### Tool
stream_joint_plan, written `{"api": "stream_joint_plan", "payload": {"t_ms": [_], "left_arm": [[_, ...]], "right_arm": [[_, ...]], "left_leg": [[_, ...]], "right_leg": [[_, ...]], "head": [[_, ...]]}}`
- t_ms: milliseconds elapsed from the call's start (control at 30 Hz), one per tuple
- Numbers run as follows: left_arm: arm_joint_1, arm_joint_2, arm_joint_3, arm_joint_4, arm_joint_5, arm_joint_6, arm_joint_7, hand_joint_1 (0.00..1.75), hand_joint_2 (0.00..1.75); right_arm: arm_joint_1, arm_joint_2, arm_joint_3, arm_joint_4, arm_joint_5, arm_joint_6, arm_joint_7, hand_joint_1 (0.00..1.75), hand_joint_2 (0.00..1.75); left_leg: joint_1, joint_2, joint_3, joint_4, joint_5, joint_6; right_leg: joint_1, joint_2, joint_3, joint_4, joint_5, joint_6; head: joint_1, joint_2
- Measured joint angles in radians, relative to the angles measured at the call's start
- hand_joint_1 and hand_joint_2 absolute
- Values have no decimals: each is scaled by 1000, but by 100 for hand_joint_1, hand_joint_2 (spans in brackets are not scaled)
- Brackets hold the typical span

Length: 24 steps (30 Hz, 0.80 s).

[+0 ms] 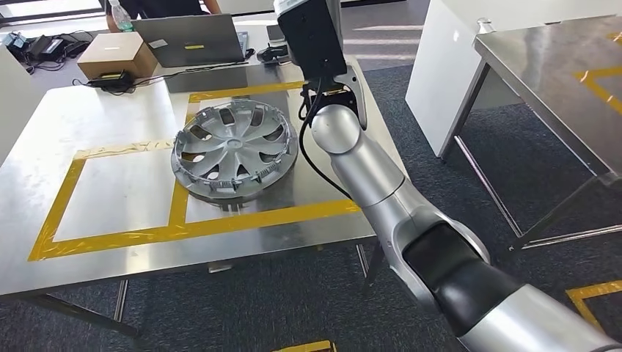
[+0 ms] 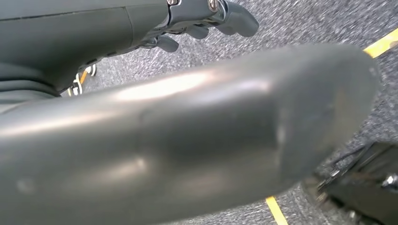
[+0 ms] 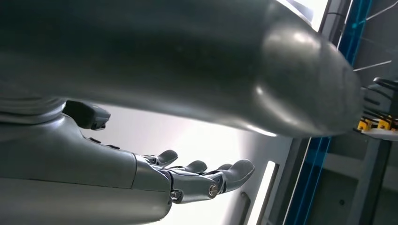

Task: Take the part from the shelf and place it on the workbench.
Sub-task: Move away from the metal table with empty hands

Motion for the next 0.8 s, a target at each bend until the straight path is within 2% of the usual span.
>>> {"api": "stream_joint_plan", "payload": {"t_ms": [33, 67, 100, 167, 200, 233, 300, 333, 367, 400, 467, 500, 533, 567, 600, 633, 667, 700, 733, 800], "left_arm": [[0, 0, 0, 0, 0, 0, 1, 0, 0], [0, 0, 0, 0, 0, 1, 2, 0, 0], [-1, 0, 0, 0, -1, 1, 2, 0, 0], [-3, 3, 0, -2, -1, 1, 2, 0, 0], [-4, 4, 0, -3, -2, 1, 3, 0, 0], [-5, 5, 0, -3, -2, 0, 3, 0, 0], [-6, 5, 0, -4, -3, -1, 3, 0, 0], [-6, 5, 0, -4, -3, -2, 2, 0, 0], [-6, 5, 0, -4, -3, -2, 2, 0, 0], [-6, 4, 0, -4, -3, -2, 2, 0, 0], [-5, 3, 0, -5, -3, -2, 2, 0, 0], [-4, 2, 0, -5, -2, -2, 2, 0, 0], [-2, 1, 0, -4, -1, -2, 2, 0, 0], [0, 0, 0, -4, -1, -2, 2, 0, 0], [1, -1, 0, -4, 0, -2, 2, 0, 0], [2, -1, 0, -4, 0, -2, 1, 0, 0], [2, -1, 0, -5, 0, -2, 1, 0, 0], [3, -1, 0, -5, 0, -2, 0, 0, 0], [3, -1, 0, -5, 0, -2, 0, 0, 0], [5, -1, 0, -5, 0, -2, -1, 0, 0]], "right_arm": [[3, -1, 0, -8, -1, -3, 2, 0, 0], [5, -2, 0, -15, -3, -6, 3, 0, 0], [6, -4, 0, -21, -6, -8, 4, 0, 0], [6, -7, 0, -32, -13, -11, 4, 0, 0], [6, -9, -1, -35, -18, -11, 4, 0, 0], [7, -11, -1, -37, -24, -8, 4, 0, 0], [8, -18, -2, -39, -46, 10, 4, 0, 0], [10, -24, -2, -39, -57, 22, 4, 0, 0], [11, -30, -3, -40, -65, 33, 4, 0, 0], [13, -37, -3, -40, -70, 41, 4, 0, 0], [22, -47, -3, -43, -79, 53, 1, 0, 0], [31, -52, -3, -45, -87, 62, -1, 0, 0], [42, -58, -3, -48, -98, 74, -4, 0, 0], [53, -63, -3, -53, -108, 87, -8, 0, 0], [62, -68, -3, -58, -117, 98, -14, 0, 0], [68, -73, -3, -64, -123, 106, -21, 0, 0], [72, -77, -3, -71, -127, 111, -28, 0, 0], [76, -80, -4, -78, -131, 115, -34, 0, 0], [81, -84, -4, -85, -133, 117, -38, 0, 0], [94, -89, -5, -98, -136, 118, -39, 0, 0]], "left_leg": [[-1, 0, 10, 18, -4, 3], [-3, 0, 39, -1, 8, 9], [-7, 0, 87, -56, 25, 18], [-17, 2, 187, -190, 35, 36], [-22, 3, 217, -236, 34, 41], [-27, 4, 227, -256, 31, 44], [-28, 4, 222, -267, 47, 51], [-26, 5, 220, -272, 58, 57], [-22, 7, 214, -278, 71, 63], [-18, 9, 205, -282, 84, 68], [-16, 11, 180, -282, 106, 72], [-15, 11, 167, -281, 116, 71], [-14, 11, 153, -280, 125, 69], [-12, 12, 139, -278, 134, 67], [-10, 12, 125, -274, 143, 63], [-8, 12, 112, -268, 150, 58], [-7, 11, 101, -262, 156, 51], [-7, 10, 94, -256, 161, 45], [-8, 8, 90, -253, 167, 37], [-7, 6, 89, -256, 179, 23]], "right_leg": [[3, 0, -11, 0, 9, -1], [6, 0, -23, 0, 18, -1], [9, 1, -33, 1, 27, -1], [12, 0, -47, 0, 43, 3], [12, -2, -48, -1, 49, 7], [11, -4, -49, -3, 56, 13], [8, -6, -48, -8, 66, 25], [8, -5, -51, -4, 59, 31], [7, -4, -60, 15, 35, 37], [6, -3, -75, 55, -6, 43], [2, -3, -112, 176, -98, 53], [0, -3, -122, 229, -122, 58], [-2, -3, -118, 256, -126, 62], [-4, -3, -96, 248, -113, 65], [-7, -4, -57, 205, -91, 69], [-9, -5, -6, 138, -78, 71], [-8, -3, 38, 78, -71, 68], [-8, -1, 68, 33, -72, 62], [-6, 2, 81, 9, -77, 53], [-3, 3, 76, 4, -69, 31]], "head": [[0, 0], [0, 0], [0, 0], [1, 0], [1, 0], [-1, 0], [-4, 0], [-5, 0], [-4, 0], [-3, 0], [0, 0], [0, 0], [0, 0], [0, 0], [0, 0], [1, 0], [2, 0], [4, 0], [5, 0], [8, 0]]}}
